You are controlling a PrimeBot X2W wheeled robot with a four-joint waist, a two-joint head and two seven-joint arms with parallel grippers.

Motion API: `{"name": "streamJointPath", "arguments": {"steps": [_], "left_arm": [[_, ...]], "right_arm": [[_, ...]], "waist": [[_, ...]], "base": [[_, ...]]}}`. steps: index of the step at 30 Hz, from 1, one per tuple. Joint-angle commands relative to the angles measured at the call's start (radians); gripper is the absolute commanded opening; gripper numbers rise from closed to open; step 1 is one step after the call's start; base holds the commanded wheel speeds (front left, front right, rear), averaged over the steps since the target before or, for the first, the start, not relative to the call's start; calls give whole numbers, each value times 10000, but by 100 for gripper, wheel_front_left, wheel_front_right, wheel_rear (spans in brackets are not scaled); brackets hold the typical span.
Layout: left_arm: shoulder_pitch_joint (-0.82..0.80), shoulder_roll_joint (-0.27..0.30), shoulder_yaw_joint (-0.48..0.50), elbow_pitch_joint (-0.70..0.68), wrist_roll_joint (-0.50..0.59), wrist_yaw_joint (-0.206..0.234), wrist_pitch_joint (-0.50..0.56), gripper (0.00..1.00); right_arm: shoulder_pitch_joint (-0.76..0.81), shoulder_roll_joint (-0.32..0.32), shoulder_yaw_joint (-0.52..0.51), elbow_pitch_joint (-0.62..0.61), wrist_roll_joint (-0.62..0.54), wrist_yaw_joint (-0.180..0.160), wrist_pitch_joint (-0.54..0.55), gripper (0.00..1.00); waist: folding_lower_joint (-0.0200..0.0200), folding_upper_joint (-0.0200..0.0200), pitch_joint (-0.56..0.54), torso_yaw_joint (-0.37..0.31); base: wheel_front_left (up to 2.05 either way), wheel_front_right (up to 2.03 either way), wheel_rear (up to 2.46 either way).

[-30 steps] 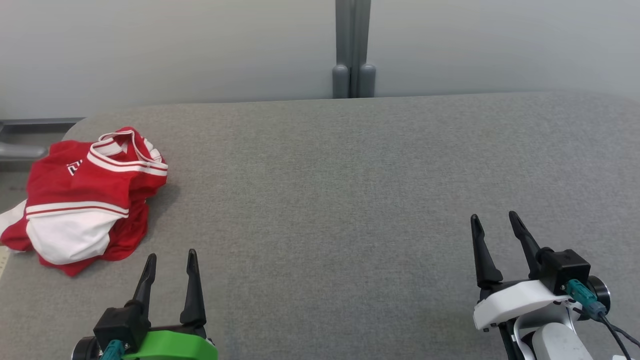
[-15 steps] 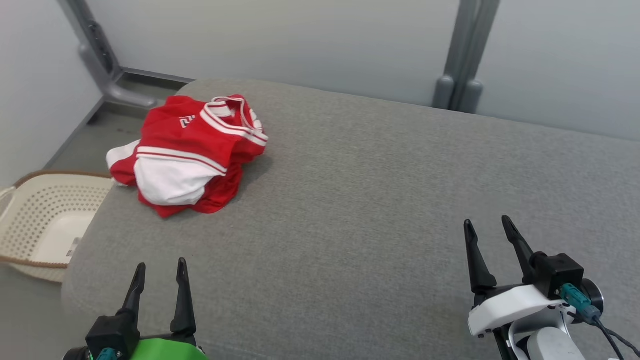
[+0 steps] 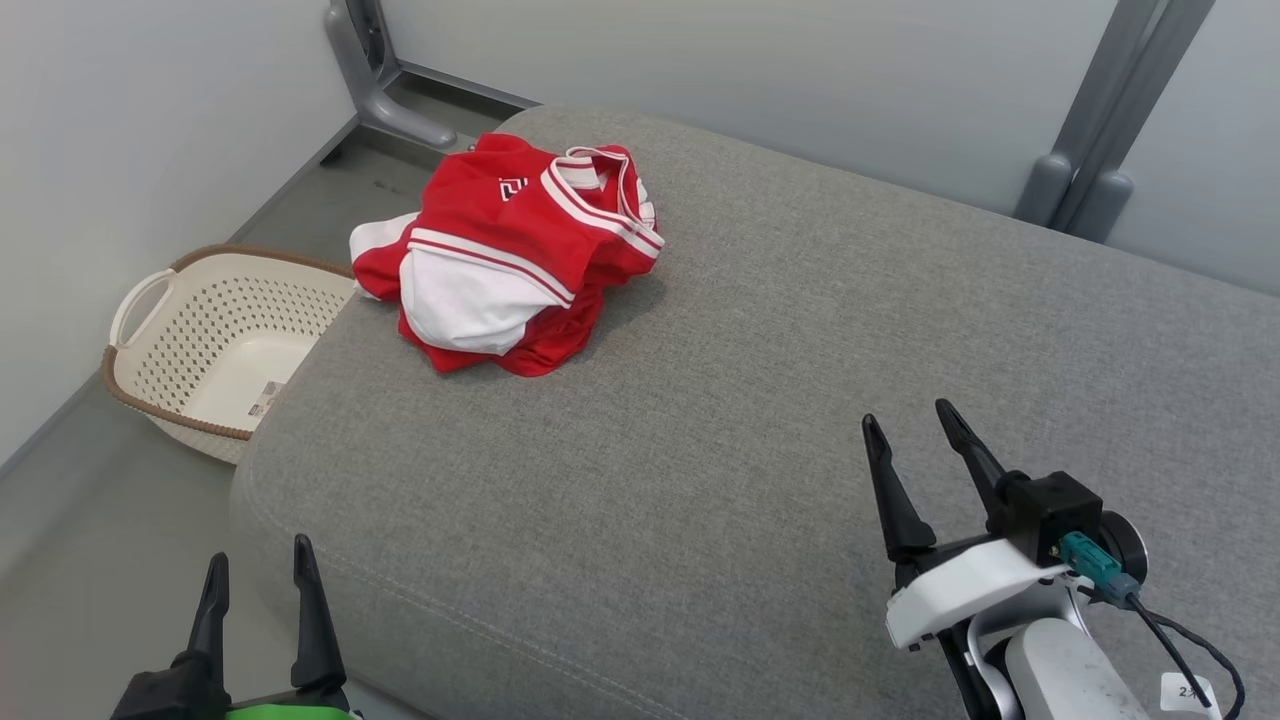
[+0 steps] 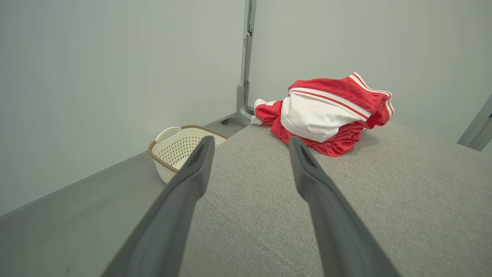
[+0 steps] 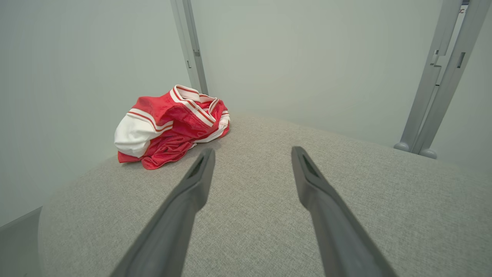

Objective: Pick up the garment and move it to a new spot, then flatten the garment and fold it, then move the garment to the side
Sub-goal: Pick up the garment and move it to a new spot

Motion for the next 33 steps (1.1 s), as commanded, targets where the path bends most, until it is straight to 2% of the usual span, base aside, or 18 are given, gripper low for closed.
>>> {"name": "streamJointPath", "arguments": {"steps": [1, 5, 9, 12, 16, 22, 29, 33], "left_arm": [[64, -8, 20, 47, -103, 16, -5, 100], [-566, 100, -94, 300, -273, -240, 217, 100], [-1741, 353, -290, 924, -454, -654, 891, 100], [-3087, 465, -368, 1841, -764, -907, 1556, 100], [-4799, 583, -101, 3445, -1308, -1015, 2170, 100], [-7032, 652, 631, 5822, -2444, -1094, 2769, 100], [-8829, 896, 1385, 7569, -3465, -990, 3387, 100], [-9597, 1252, 1683, 8312, -3723, -588, 3897, 100]], "right_arm": [[-78, -45, -40, 24, 45, 1, -31, 100], [98, -45, -204, 7, 27, 1, -31, 100], [309, -44, -417, -105, -73, 1, -31, 100], [493, -45, -608, -214, -203, 1, -31, 100], [368, -44, -526, -366, -494, 1, 92, 100], [52, -48, -410, -902, -950, 1, 515, 100], [-116, -45, -475, -1633, -1330, -1, 894, 100], [-167, -41, -392, -1990, -1404, -1, 1014, 100]], "waist": [[0, 0, 10, 13], [0, 0, -22, -39], [0, 0, -42, -133], [0, 0, 14, -233], [0, 0, 380, -836], [0, 0, 1228, -2012], [0, 0, 2272, -3116], [0, 0, 2794, -3616]], "base": [[0, 0, 0], [0, 0, 0], [0, 0, 0], [0, 0, 0], [0, 0, 0], [0, 0, 0], [0, 0, 0], [0, 0, 0]]}}
